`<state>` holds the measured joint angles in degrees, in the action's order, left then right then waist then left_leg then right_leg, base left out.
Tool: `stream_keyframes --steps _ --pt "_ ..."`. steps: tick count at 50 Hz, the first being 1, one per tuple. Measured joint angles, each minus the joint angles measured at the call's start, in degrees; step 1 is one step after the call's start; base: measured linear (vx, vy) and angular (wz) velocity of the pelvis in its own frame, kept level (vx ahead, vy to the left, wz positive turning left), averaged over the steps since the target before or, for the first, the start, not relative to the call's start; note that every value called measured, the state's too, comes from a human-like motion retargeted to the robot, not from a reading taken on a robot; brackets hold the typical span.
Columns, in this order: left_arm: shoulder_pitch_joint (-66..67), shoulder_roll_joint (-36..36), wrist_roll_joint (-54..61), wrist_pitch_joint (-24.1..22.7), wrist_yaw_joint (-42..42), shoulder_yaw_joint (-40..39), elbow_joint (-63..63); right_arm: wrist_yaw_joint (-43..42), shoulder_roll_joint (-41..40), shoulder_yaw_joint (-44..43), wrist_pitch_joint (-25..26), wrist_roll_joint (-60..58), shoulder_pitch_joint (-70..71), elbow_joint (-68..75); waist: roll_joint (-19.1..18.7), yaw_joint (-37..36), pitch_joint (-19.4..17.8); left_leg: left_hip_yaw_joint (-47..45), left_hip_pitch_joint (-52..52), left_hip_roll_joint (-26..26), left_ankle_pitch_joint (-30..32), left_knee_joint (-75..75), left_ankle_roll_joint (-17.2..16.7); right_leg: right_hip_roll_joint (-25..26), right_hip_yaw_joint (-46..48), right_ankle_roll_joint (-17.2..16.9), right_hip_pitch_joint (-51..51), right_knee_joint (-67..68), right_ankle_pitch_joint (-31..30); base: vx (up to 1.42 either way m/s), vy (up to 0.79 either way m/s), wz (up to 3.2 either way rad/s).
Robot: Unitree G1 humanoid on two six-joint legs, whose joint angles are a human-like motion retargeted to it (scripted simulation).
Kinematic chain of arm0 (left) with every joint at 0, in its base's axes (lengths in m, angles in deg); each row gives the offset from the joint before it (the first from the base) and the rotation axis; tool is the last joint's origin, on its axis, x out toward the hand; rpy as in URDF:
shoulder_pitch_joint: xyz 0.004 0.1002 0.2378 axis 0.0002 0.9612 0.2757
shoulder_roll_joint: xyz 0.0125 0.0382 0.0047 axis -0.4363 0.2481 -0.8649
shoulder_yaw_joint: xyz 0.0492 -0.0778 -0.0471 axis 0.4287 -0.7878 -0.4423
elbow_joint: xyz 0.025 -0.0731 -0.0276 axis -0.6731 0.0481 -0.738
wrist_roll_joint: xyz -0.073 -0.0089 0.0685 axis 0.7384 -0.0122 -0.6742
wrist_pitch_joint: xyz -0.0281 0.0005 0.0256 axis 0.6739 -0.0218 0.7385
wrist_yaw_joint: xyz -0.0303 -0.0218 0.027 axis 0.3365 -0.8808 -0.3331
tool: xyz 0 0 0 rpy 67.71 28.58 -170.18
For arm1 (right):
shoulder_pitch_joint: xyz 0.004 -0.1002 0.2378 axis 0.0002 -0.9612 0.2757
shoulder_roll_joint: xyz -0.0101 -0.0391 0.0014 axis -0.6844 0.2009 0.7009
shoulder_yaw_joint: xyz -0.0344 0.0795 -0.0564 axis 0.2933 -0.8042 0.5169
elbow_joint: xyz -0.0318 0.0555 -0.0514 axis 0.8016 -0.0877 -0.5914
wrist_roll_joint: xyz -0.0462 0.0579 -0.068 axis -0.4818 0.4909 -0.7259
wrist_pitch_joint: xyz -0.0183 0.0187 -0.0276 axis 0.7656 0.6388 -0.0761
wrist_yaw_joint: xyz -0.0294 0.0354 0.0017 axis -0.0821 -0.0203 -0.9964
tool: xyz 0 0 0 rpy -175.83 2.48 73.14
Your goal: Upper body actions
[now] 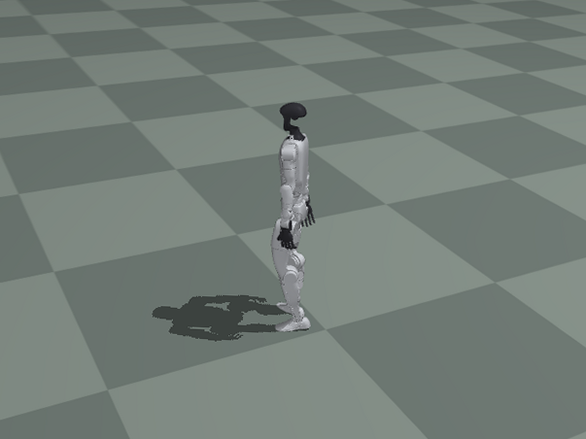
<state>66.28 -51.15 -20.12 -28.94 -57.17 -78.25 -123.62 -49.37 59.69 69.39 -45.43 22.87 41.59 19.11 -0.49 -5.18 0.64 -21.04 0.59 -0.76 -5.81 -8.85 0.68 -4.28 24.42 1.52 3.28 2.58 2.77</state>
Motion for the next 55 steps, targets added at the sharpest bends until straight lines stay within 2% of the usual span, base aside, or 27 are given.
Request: stream_keyframes --steps 5,11,17,20,23,25,27,28,30,33,41,48,55 --pt "-1.1 -0.8 0.5 2.0 1.5 -0.1 -4.0 3.4 -0.7 -1.3 -0.5 2.6 0.0 -0.9 -0.7 2.0 0.8 -0.5 -1.8 -0.2 -0.8 5.5 1.2 1.5 0.0 -0.5 0.6 0.6 -0.1 0.09 0.11 -0.05" --pt "-2.9 -2.1 1.3 1.5 2.3 -1.5 -2.7 3.9 -0.7 0.8 -1.2 5.8 1.9 -1.1 1.6 1.8 -2.9 -2.9 -2.5 -0.2 -0.5 6.3 1.9 1.4 -1.7 -1.8 2.0 2.3 -1.9 -0.03 0.06 -0.39" --pt "-2.5 -3.4 3.5 0.8 1.9 -5.2 -2.1 3.0 -0.1 5.7 -2.1 1.2 4.1 -2.7 3.6 1.1 -4.2 -8.1 -2.2 0.3 -0.5 7.5 2.6 3.0 -7.8 -4.8 4.9 4.2 -4.6 -0.1 0.02 -0.78" --pt "-2.5 -4.2 3.2 2.1 2.4 -8.6 -3.1 0.9 0.2 8.0 -3.2 -0.7 5.1 -2.7 3.8 1.7 -4.0 -9.7 -1.7 1.0 0.3 8.6 2.5 3.6 -10.9 -3.7 5.6 5.9 -2.1 -0.12 -0.01 -0.43" --pt "-2.1 -5.1 3.3 2.7 2.2 -8.8 -4.2 -1.0 0.3 7.5 -3.8 -1.4 3.8 -2.3 3.6 2.4 -3.5 -7.7 -1.3 1.4 1.4 9.1 2.6 0.7 -3.4 -1.9 2.8 4.9 -0.2 0.03 -0.04 0.48" --pt "-2.0 -5.8 2.9 3.1 1.6 -8.5 -4.9 -2.2 0.3 6.5 -3.9 -1.1 2.4 -1.3 4.3 1.8 -3.1 -6.5 -1.2 0.8 1.5 8.6 2.5 -2.1 3.0 -4.1 0.1 3.0 0.5 0.15 -0.03 0.72" --pt "-1.9 -6.5 2.2 3.3 1.0 -8.4 -5.3 -3.4 0.2 5.3 -3.9 -0.3 0.8 0.8 5.2 1.9 -2.3 -4.2 -1.2 0.2 1.5 7.8 2.1 -3.0 8.4 -3.9 -1.3 0.2 -2.1 0.15 -0.04 0.89" --pt "-1.7 -6.5 1.8 3.4 0.9 -8.4 -5.2 -3.6 0.2 4.7 -3.7 0.0 0.3 1.9 5.5 1.1 -2.2 -3.7 -1.3 0.0 1.5 7.5 2.0 -3.0 5.9 -4.2 -1.6 -0.3 -2.3 0.1 -0.04 0.5" --pt "-1.9 -5.8 2.1 3.3 -0.3 -7.4 -5.2 -3.7 0.3 2.5 -2.8 0.7 -0.1 4.3 5.1 -2.3 -1.8 -3.9 -1.1 0.3 1.5 7.3 2.0 -3.4 7.4 -5.7 -2.2 -1.5 -3.4 0.03 -0.01 0.06" --pt "-1.3 -4.4 4.9 1.5 -1.8 -7.5 -5.1 -4.5 0.8 0.9 -1.7 1.5 0.0 5.8 4.9 -4.5 -1.7 -4.2 -1.5 0.2 1.7 7.2 1.5 -3.3 7.7 -4.8 -2.7 -1.4 -2.6 0.01 0.02 0.03" --pt "0.5 -0.6 4.8 0.8 -0.4 -7.0 -5.4 -6.0 1.4 0.1 -2.3 5.4 -0.1 3.4 1.3 0.4 0.7 1.5 -0.4 0.4 2.9 7.3 1.6 -2.2 11.6 -4.4 -5.5 -2.0 -0.5 0.05 0.13 0.61" --pt "2.1 -0.5 -0.3 0.4 0.3 -3.2 -3.7 -3.4 0.6 0.5 -0.7 5.5 -1.1 4.3 1.0 -3.9 3.1 3.9 -0.5 -0.3 3.3 7.3 1.5 -2.2 13.9 -4.2 -7.4 -2.5 0.6 0.16 0.24 0.34" --pt "1.8 -0.5 0.9 0.8 -0.5 -3.9 -4.1 -2.9 0.0 2.7 -0.7 0.7 -1.8 3.3 0.9 -6.0 3.5 8.7 0.5 -1.1 4.1 6.4 1.5 -2.2 17.4 -4.4 -10.1 -3.0 2.1 0.09 0.23 0.62"
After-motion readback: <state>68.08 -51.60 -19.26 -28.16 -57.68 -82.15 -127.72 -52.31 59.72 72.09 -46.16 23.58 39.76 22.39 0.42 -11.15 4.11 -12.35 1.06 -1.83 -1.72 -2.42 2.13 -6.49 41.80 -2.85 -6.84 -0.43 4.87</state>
